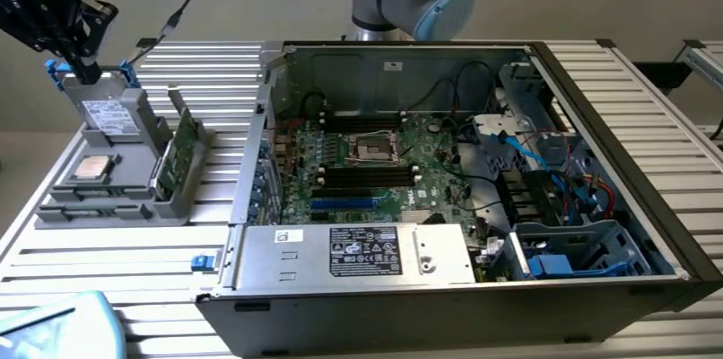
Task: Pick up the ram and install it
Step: 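Reach for the ram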
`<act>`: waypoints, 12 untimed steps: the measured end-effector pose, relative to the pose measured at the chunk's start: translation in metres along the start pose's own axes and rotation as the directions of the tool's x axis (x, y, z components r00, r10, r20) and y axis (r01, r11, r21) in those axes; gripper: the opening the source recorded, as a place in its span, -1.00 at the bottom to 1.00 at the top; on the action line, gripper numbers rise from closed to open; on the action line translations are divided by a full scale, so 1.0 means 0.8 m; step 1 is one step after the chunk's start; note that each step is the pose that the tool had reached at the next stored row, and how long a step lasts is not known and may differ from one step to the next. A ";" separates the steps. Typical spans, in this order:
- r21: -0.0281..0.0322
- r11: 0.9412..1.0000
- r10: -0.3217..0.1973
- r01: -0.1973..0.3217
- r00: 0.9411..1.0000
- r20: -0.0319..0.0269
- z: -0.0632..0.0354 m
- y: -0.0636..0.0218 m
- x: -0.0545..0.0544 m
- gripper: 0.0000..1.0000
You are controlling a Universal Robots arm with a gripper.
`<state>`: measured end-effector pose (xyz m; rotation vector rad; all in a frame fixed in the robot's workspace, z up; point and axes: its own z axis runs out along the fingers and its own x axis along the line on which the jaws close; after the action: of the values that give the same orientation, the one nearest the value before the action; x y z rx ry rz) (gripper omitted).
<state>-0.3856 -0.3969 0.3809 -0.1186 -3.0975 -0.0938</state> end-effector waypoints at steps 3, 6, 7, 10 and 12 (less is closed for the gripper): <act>0.001 1.000 0.001 -0.001 1.000 -0.017 0.004 -0.004 0.007 -0.79; 0.002 1.000 0.000 0.000 1.000 -0.026 0.008 -0.010 0.010 -0.79; 0.002 1.000 -0.001 0.001 1.000 -0.029 0.009 -0.012 0.011 -0.79; 0.003 1.000 -0.003 0.003 0.999 -0.037 0.012 -0.017 0.013 -0.79; 0.003 1.000 -0.004 0.004 0.999 -0.042 0.015 -0.020 0.015 -0.79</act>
<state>-0.3995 -0.4111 0.3687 -0.1091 -3.0558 -0.0899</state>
